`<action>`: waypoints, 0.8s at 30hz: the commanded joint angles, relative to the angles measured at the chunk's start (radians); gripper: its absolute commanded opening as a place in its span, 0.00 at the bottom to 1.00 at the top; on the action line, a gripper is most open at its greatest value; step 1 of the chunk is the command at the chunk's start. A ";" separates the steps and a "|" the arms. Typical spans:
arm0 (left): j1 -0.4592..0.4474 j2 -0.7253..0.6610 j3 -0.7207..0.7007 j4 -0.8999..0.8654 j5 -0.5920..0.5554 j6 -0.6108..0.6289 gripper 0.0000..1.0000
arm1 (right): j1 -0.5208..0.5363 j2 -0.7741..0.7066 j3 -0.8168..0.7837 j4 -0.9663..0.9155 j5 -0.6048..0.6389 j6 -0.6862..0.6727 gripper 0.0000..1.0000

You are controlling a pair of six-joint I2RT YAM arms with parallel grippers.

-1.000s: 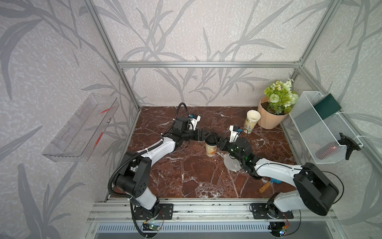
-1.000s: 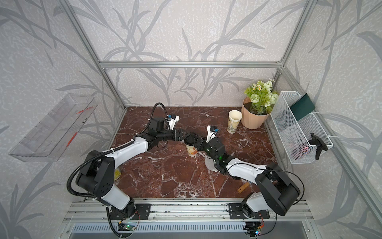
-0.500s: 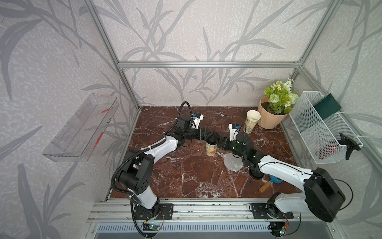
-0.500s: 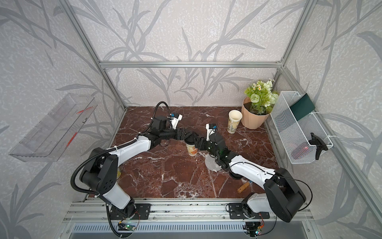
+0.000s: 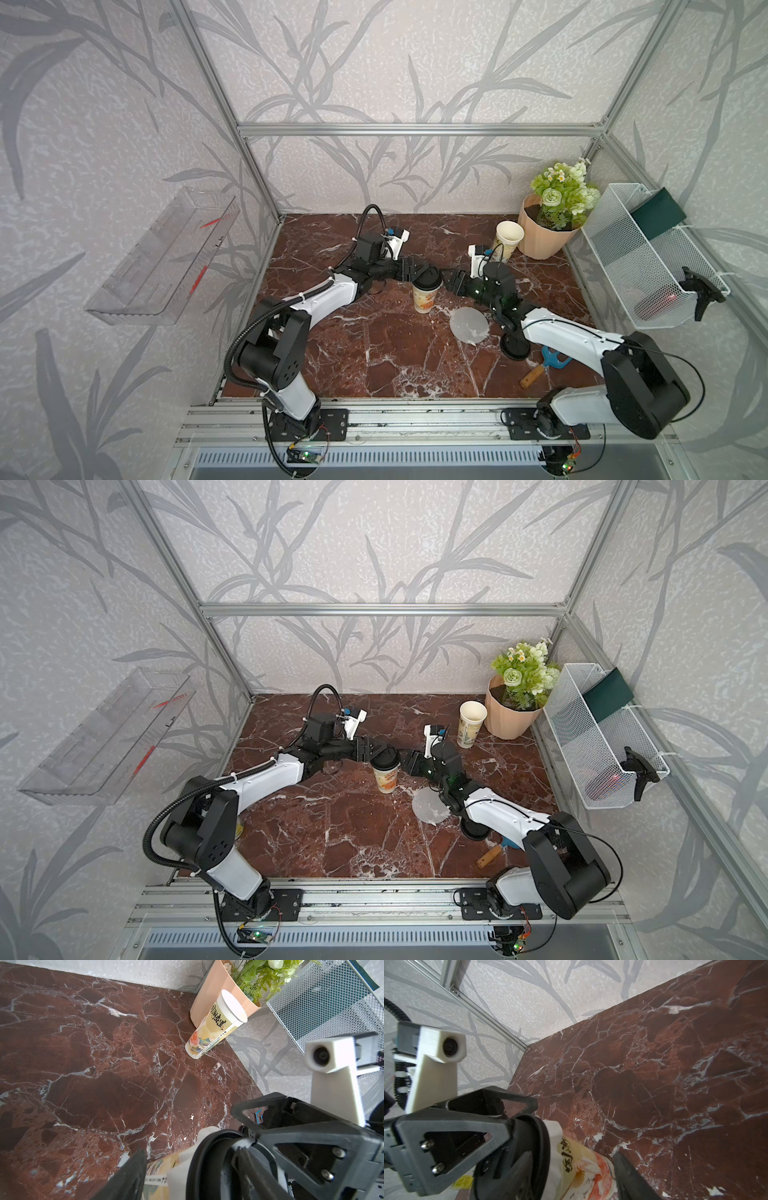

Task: Put the leak-proof paper on the milk tea cups
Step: Secure the cup lid on the cup.

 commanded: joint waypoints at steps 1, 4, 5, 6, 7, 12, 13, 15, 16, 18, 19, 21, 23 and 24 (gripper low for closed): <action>-0.008 0.084 -0.089 -0.280 -0.096 0.077 0.69 | -0.002 0.026 0.020 0.030 -0.026 0.010 0.62; -0.007 0.080 -0.094 -0.277 -0.097 0.078 0.69 | -0.002 0.033 0.012 0.051 -0.027 0.008 0.62; -0.007 0.079 -0.096 -0.278 -0.099 0.077 0.69 | -0.001 0.033 0.014 0.042 -0.028 0.007 0.62; -0.008 0.077 -0.098 -0.278 -0.103 0.077 0.69 | -0.001 0.032 0.014 0.034 -0.025 0.001 0.62; -0.009 0.076 -0.102 -0.274 -0.104 0.075 0.69 | 0.003 0.031 0.013 0.018 -0.016 -0.004 0.62; -0.009 0.078 -0.121 -0.255 -0.108 0.065 0.68 | 0.063 0.032 0.012 -0.119 0.093 -0.066 0.62; -0.009 0.080 -0.123 -0.253 -0.109 0.063 0.68 | 0.081 0.029 0.003 -0.148 0.132 -0.084 0.62; -0.010 0.085 -0.128 -0.244 -0.111 0.057 0.68 | 0.120 0.023 -0.017 -0.198 0.206 -0.099 0.62; -0.010 0.087 -0.128 -0.245 -0.113 0.055 0.68 | 0.148 0.020 -0.027 -0.227 0.264 -0.110 0.62; -0.010 0.088 -0.136 -0.239 -0.115 0.053 0.68 | 0.184 0.019 -0.055 -0.259 0.339 -0.113 0.62; -0.010 0.087 -0.139 -0.238 -0.119 0.052 0.68 | 0.193 0.021 -0.071 -0.262 0.354 -0.110 0.62; -0.011 0.085 -0.146 -0.236 -0.126 0.052 0.68 | 0.218 0.027 -0.102 -0.260 0.394 -0.109 0.62; -0.011 0.086 -0.150 -0.233 -0.128 0.050 0.68 | 0.231 0.042 -0.125 -0.239 0.400 -0.106 0.62; -0.011 0.087 -0.152 -0.231 -0.126 0.049 0.68 | 0.236 0.055 -0.129 -0.238 0.398 -0.103 0.62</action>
